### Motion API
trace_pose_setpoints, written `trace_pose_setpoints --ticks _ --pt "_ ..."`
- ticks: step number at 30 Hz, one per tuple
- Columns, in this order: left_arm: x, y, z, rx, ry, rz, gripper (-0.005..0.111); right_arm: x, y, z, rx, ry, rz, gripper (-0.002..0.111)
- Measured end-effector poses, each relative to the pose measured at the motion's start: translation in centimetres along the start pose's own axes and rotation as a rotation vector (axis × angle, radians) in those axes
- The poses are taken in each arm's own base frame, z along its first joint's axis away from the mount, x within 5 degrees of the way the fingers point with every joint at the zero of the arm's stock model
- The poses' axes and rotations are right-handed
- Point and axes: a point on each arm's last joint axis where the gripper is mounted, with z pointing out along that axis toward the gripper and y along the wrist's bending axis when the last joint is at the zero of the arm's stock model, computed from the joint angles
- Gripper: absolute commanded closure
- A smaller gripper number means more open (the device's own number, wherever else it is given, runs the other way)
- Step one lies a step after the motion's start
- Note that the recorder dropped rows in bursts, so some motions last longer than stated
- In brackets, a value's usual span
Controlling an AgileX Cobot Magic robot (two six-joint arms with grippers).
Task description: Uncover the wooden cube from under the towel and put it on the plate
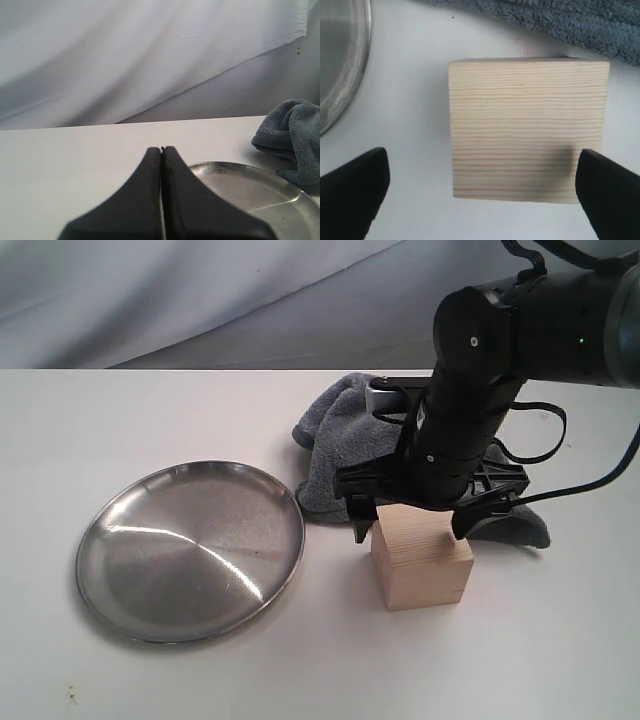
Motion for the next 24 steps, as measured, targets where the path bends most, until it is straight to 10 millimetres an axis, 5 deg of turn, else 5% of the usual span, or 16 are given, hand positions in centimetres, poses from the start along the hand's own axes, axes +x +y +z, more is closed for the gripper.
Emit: trace_pose_setpoints --ticks 24 --pt "0.00 0.00 0.00 0.000 0.000 0.000 0.107 -0.60 -0.63 -0.04 0.069 -0.065 -0.013 0.017"
